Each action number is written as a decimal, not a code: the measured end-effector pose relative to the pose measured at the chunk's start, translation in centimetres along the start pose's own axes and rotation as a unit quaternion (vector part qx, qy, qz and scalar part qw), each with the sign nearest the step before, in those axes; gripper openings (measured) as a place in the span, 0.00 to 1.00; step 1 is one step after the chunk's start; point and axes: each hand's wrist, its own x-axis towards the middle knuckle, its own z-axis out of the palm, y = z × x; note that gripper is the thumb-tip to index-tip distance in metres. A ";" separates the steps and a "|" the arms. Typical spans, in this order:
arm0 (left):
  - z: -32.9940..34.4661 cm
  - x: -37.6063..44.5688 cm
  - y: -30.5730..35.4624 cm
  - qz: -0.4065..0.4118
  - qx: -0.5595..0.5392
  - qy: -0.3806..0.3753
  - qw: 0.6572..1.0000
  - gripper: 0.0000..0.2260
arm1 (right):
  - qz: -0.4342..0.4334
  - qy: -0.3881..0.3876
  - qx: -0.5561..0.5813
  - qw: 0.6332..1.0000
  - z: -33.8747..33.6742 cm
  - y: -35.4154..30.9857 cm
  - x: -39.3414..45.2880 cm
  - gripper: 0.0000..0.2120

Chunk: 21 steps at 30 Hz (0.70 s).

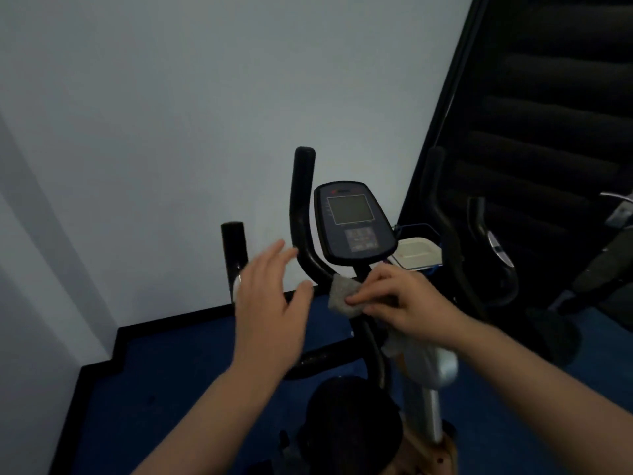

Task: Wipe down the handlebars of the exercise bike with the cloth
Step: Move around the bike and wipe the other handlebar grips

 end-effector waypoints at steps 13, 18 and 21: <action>2.7 -6.3 1.4 -0.015 0.108 -0.120 0.987 0.16 | 0.137 0.227 0.058 0.963 5.8 -1.7 -8.7 0.13; 2.8 -6.3 1.6 -0.029 0.128 -0.124 0.983 0.15 | 0.134 0.222 0.074 0.963 4.4 -2.1 -4.6 0.11; 2.8 -6.5 1.5 -0.043 0.121 -0.114 0.985 0.13 | 0.138 0.238 0.123 0.953 6.2 -2.7 -6.2 0.12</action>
